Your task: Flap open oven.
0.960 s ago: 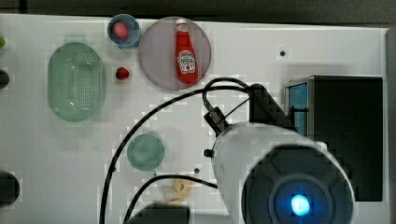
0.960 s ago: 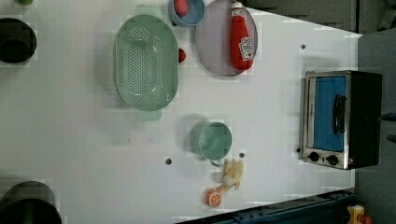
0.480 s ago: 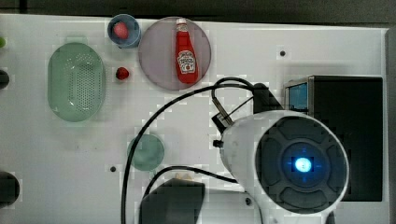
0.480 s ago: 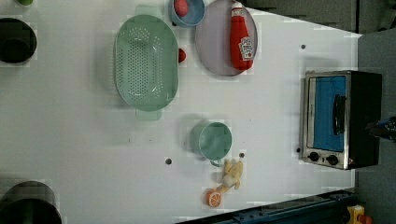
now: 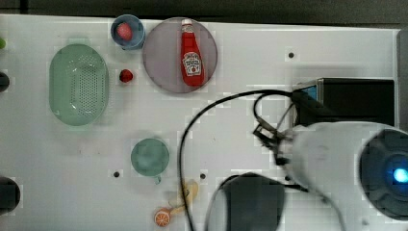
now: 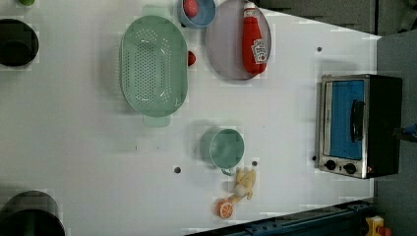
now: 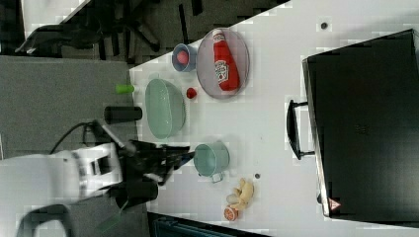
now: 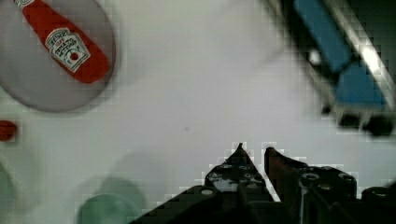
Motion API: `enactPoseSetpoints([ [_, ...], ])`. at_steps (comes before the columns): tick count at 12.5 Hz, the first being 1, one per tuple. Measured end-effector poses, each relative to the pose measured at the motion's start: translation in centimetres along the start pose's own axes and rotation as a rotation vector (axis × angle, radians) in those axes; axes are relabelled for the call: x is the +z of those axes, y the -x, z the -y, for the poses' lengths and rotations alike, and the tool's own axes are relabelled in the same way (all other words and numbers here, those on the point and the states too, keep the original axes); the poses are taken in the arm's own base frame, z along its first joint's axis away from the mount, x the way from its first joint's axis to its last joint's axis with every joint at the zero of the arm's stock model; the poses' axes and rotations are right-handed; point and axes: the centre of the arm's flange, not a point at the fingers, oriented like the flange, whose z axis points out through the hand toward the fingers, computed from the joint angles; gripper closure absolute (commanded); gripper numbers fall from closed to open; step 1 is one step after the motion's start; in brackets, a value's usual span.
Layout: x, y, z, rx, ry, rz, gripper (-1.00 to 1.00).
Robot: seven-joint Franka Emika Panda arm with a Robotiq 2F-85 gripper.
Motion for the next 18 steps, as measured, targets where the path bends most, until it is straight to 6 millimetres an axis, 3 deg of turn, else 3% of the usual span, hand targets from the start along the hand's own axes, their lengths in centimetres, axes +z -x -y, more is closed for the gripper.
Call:
enactPoseSetpoints([
  [3, 3.1, -3.3, -5.3, -0.203, -0.016, -0.044, 0.65],
  [6, 7.5, -6.1, -10.6, -0.344, 0.008, -0.064, 0.65],
  [8, 10.3, -7.4, -12.4, -0.38, 0.034, -0.062, 0.65],
  [15, 21.2, -8.2, -11.8, -0.475, 0.107, -0.049, 0.65],
  [18, 23.1, -7.9, -12.1, -0.475, 0.117, -0.038, 0.65],
])
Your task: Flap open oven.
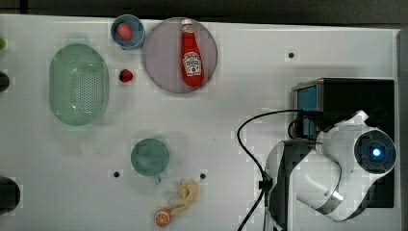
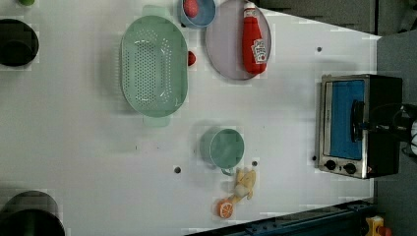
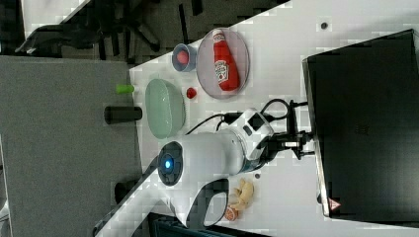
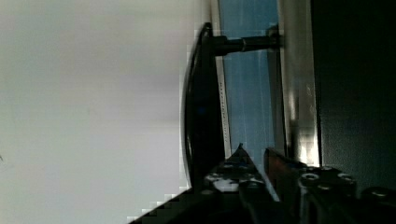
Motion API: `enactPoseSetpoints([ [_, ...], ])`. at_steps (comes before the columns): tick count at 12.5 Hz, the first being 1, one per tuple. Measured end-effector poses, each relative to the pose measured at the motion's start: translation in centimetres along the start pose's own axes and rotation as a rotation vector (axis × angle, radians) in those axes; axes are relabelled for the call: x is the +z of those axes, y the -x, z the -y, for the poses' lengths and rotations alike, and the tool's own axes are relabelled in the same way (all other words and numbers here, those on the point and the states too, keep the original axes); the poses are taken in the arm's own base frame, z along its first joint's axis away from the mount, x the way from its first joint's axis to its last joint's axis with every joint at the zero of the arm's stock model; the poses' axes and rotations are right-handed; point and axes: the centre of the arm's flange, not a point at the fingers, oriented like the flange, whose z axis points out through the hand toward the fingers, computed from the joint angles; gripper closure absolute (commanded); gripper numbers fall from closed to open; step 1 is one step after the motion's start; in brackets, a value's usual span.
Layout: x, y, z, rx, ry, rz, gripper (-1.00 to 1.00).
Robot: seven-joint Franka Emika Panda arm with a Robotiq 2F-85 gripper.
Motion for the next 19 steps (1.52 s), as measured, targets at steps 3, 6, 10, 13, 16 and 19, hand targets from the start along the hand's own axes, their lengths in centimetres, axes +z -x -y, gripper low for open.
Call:
enactPoseSetpoints([
  [3, 0.1, -0.3, 0.1, -0.007, 0.009, -0.012, 0.65],
  [6, 0.1, -0.7, 1.1, -0.105, 0.083, 0.014, 0.65],
  [10, 0.7, -1.3, 4.3, -0.143, 0.18, 0.042, 0.65],
  [13, 1.3, -1.4, 7.4, -0.148, 0.215, 0.051, 0.65],
  [16, 2.2, -1.5, 11.0, -0.147, 0.25, 0.057, 0.65],
  [19, 4.7, -1.7, 15.5, -0.182, 0.328, 0.075, 0.65],
])
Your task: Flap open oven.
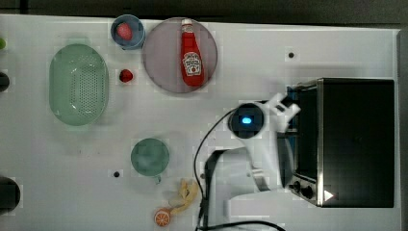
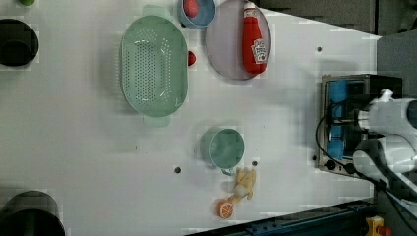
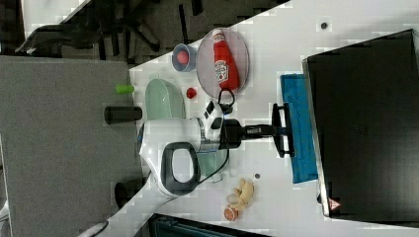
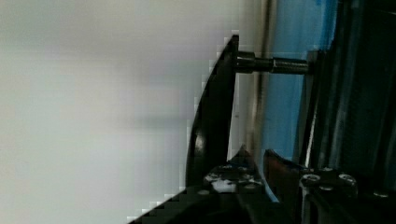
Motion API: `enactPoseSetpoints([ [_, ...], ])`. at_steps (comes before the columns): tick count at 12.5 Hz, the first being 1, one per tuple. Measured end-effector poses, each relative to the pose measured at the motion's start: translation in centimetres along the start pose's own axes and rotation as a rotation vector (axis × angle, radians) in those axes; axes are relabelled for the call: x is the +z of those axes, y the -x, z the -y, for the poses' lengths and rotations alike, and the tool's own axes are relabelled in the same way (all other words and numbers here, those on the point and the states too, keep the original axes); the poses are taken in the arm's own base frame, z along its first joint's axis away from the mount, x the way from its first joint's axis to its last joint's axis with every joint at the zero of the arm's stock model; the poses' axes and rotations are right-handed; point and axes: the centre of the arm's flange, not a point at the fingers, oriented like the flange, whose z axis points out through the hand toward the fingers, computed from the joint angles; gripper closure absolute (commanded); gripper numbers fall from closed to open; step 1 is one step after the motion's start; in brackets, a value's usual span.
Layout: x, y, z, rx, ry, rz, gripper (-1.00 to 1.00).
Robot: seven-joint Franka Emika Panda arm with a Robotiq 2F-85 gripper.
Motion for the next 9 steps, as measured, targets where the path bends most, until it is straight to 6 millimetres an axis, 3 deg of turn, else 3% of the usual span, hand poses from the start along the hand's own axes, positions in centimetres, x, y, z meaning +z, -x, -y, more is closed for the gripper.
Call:
enactPoseSetpoints([
  [6, 4.5, -0.8, 11.2, -0.052, 0.139, 0.033, 0.65],
  [9, 8.0, -0.6, 14.8, -0.041, 0.185, 0.071, 0.65],
])
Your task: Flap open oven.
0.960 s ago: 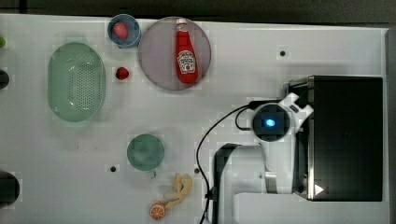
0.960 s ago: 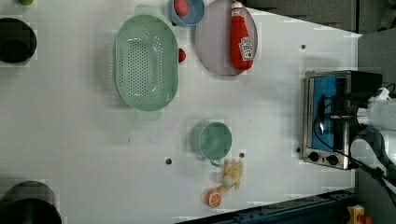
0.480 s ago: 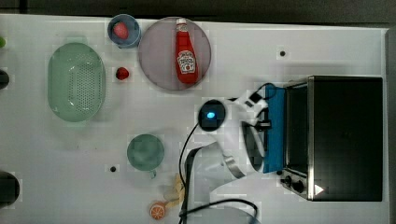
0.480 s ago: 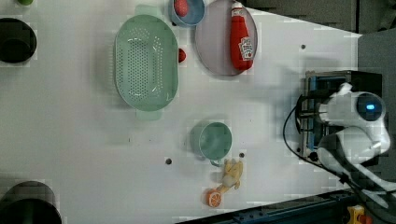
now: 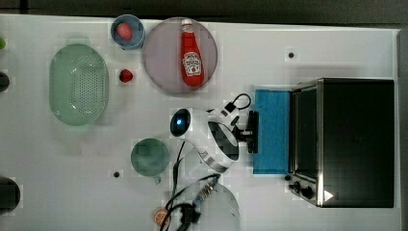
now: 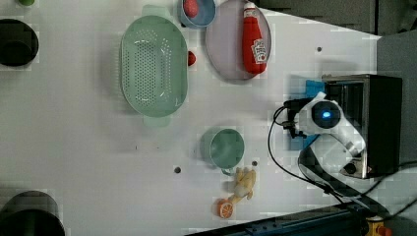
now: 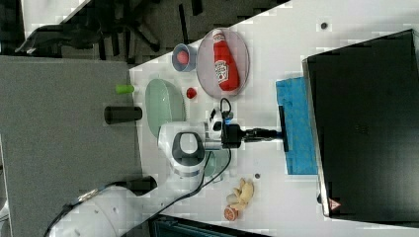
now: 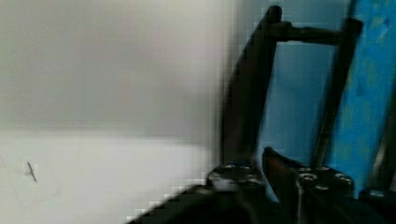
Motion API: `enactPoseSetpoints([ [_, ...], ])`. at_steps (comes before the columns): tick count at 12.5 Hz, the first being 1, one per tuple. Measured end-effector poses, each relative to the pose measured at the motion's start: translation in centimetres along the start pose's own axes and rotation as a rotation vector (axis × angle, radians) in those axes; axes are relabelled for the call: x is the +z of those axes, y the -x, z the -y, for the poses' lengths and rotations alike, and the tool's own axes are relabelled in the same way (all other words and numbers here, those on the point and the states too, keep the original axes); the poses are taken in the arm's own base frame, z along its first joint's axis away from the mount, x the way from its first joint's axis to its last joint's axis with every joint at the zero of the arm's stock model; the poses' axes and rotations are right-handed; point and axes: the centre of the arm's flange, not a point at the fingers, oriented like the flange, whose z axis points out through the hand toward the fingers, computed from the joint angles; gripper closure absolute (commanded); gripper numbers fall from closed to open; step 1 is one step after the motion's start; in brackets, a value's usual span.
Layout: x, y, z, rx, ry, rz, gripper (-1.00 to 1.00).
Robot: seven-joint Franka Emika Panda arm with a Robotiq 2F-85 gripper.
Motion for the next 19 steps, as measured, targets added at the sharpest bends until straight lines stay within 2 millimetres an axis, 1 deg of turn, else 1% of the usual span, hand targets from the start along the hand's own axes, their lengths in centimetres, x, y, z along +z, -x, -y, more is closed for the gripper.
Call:
enactPoseSetpoints([
  [1, 0.5, -0.1, 0.9, 0.004, 0.007, 0.007, 0.65],
  [4, 0.0, -0.8, 0.9, 0.056, 0.02, 0.001, 0.65],
  [6, -0.1, -0.9, 0.2, 0.121, -0.005, 0.003, 0.65],
  [7, -0.6, -1.1, -0.4, 0.179, -0.036, 0.017, 0.65],
  [8, -1.8, -1.4, -1.2, 0.255, -0.08, 0.026, 0.65],
  [9, -3.9, -1.9, -2.3, 0.348, -0.146, 0.025, 0.65],
  [10, -6.7, -2.3, -3.6, 0.449, -0.225, 0.023, 0.65],
  [11, -10.0, -2.5, -5.5, 0.538, -0.293, 0.02, 0.65],
  [13, -18.0, -1.8, -10.3, 0.688, -0.433, -0.002, 0.65],
  [15, -25.7, 0.2, -15.5, 0.79, -0.561, 0.009, 0.65],
  [16, -29.0, 1.5, -18.2, 0.824, -0.619, 0.023, 0.65],
  [18, -34.0, 4.3, -22.8, 0.856, -0.678, 0.025, 0.65],
  [19, -35.7, 5.4, -24.6, 0.868, -0.697, 0.015, 0.65],
])
